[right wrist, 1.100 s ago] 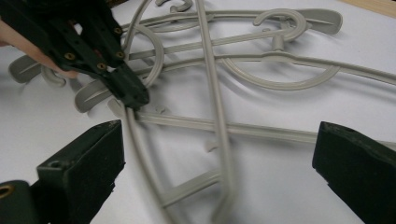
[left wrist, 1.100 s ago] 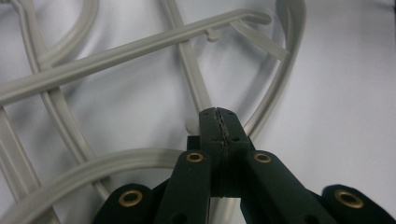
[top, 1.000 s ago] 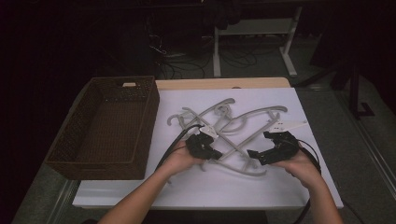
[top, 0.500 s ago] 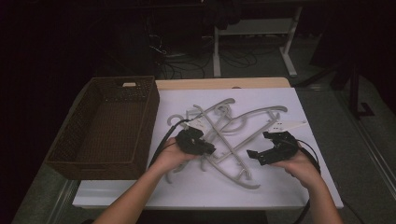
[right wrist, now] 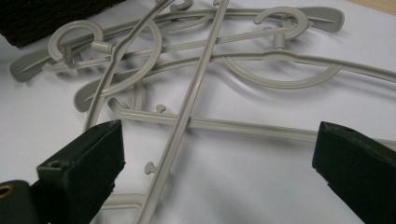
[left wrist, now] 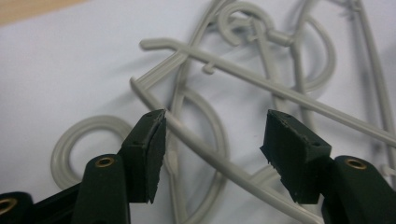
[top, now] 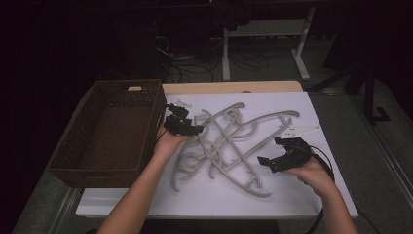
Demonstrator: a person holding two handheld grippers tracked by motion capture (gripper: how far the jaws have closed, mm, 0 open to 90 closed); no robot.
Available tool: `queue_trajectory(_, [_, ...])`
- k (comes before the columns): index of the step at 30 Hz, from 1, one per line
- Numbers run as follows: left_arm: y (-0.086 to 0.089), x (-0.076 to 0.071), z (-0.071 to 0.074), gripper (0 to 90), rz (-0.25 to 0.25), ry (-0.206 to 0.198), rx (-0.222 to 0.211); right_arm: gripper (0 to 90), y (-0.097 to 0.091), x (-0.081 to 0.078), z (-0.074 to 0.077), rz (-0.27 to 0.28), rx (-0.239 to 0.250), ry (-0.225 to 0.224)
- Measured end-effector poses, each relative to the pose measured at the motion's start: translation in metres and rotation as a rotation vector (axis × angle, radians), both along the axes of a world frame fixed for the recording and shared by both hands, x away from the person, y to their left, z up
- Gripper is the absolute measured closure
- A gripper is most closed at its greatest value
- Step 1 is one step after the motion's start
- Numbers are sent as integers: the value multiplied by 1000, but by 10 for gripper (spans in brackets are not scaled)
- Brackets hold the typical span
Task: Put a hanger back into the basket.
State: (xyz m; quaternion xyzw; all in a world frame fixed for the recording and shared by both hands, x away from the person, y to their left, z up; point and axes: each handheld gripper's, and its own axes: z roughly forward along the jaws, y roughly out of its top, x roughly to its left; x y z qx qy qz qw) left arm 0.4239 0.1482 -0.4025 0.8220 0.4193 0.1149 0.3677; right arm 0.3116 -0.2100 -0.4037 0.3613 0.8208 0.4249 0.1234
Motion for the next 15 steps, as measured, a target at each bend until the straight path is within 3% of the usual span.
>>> queue_trajectory(4, [0,5,-10,386,9,46,-5,18,0,0,0,0,0,0])
queue_trajectory(15, [-6,10,-20,485,-11,99,-45,18,1,0,-1,2,-9,3])
